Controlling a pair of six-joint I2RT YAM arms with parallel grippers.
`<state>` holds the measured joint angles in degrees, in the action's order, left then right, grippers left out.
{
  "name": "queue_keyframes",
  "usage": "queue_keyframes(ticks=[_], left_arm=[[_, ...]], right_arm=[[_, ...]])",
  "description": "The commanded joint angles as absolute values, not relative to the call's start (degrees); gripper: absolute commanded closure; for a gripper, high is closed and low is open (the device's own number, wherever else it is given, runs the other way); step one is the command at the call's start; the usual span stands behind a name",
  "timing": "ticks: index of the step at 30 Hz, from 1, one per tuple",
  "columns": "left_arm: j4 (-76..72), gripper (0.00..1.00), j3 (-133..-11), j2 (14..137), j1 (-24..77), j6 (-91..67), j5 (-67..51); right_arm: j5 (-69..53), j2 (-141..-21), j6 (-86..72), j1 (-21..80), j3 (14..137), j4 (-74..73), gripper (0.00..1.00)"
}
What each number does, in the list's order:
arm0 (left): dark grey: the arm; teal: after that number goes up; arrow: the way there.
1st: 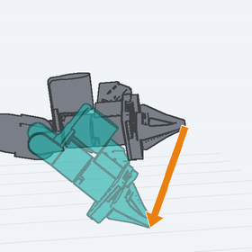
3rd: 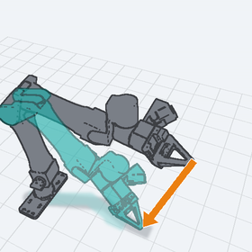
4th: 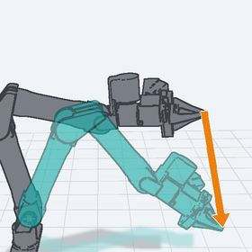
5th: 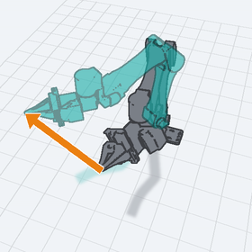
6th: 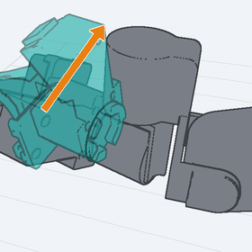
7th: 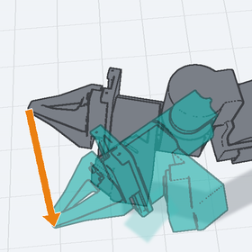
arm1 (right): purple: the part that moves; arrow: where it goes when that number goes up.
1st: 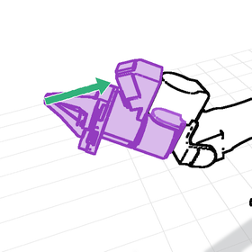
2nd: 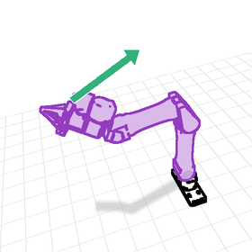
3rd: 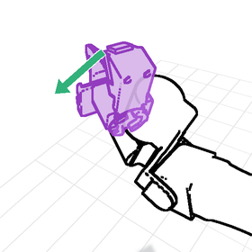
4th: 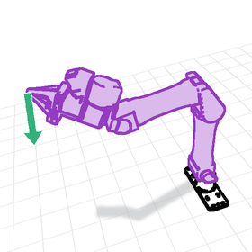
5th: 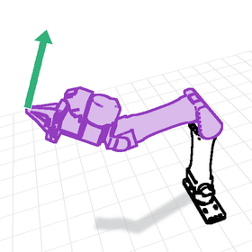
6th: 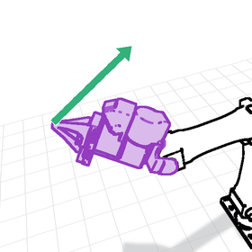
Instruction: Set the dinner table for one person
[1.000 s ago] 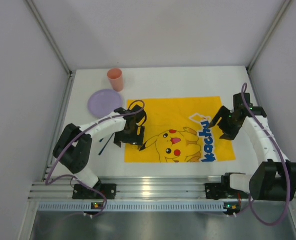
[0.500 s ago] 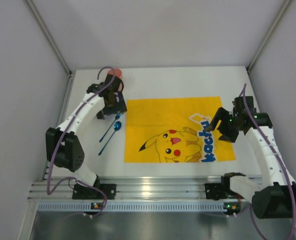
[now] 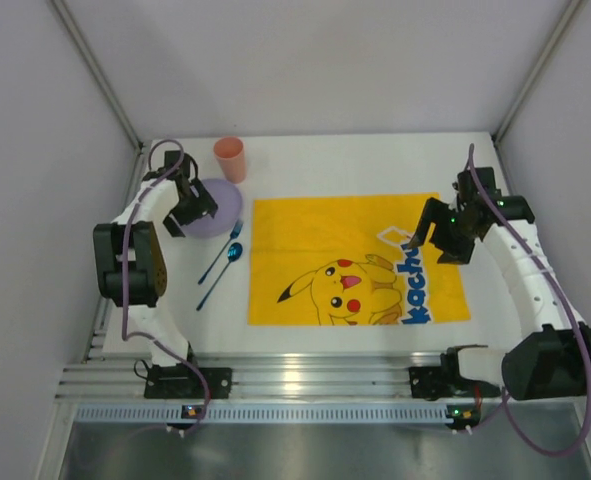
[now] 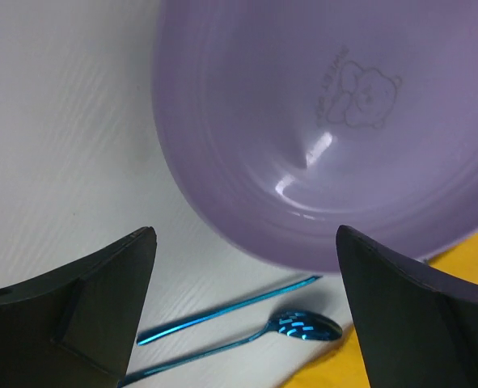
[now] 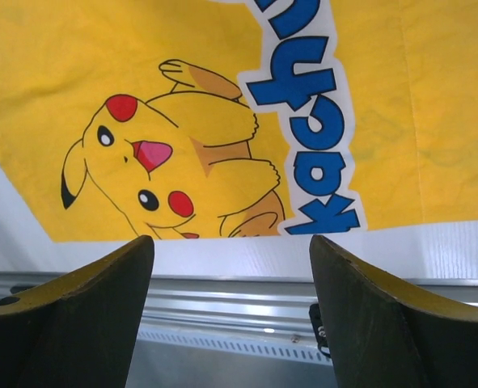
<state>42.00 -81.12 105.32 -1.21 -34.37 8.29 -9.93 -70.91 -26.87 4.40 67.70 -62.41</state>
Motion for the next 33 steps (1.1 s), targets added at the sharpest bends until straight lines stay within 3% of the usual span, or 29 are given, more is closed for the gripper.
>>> queue_keyframes(ticks=[1, 8, 10, 13, 16, 17, 22, 23, 24, 33], left_arm=[[36.4, 0.02, -84.5, 108.7, -2.8, -33.5, 6.3], [35.7, 0.05, -88.3, 115.6, -4.3, -32.5, 5.7], [35.2, 0.14, -88.2, 116.9, -4.5, -32.5, 5.4], [34.4, 0.39, -88.1, 118.1, -4.6, -32.5, 5.3], [34.0, 0.54, -88.2, 118.8, -4.7, -32.4, 5.4], [34.0, 0.63, -88.0, 118.9, -4.7, -32.4, 5.4], [34.4, 0.85, -87.5, 118.7, -5.3, -32.3, 5.9], [34.4, 0.96, -87.3, 118.4, -5.4, -32.1, 6.1], [34.5, 0.99, -87.0, 118.1, -5.5, -31.9, 6.3], [34.5, 1.00, -83.4, 109.3, -6.2, -29.6, 8.5]], right_arm=[[-10.5, -72.2, -25.6, 5.2, 70.1, -63.6, 0.21], [-10.8, -74.3, -27.9, 5.1, 68.2, -61.1, 0.22], [-10.3, -75.2, -28.2, 5.1, 68.3, -61.3, 0.23], [-10.1, -76.0, -28.7, 5.1, 68.2, -61.1, 0.24], [-9.8, -76.4, -28.8, 5.1, 68.1, -60.9, 0.24], [-9.8, -76.4, -28.7, 5.1, 68.1, -60.9, 0.24], [-9.8, -76.6, -28.7, 5.1, 68.1, -60.9, 0.24], [-9.8, -76.6, -28.6, 5.1, 68.0, -60.8, 0.24], [-9.8, -76.5, -28.6, 5.0, 68.0, -60.8, 0.24], [-11.5, -75.4, -28.0, 5.2, 66.9, -59.2, 0.24]])
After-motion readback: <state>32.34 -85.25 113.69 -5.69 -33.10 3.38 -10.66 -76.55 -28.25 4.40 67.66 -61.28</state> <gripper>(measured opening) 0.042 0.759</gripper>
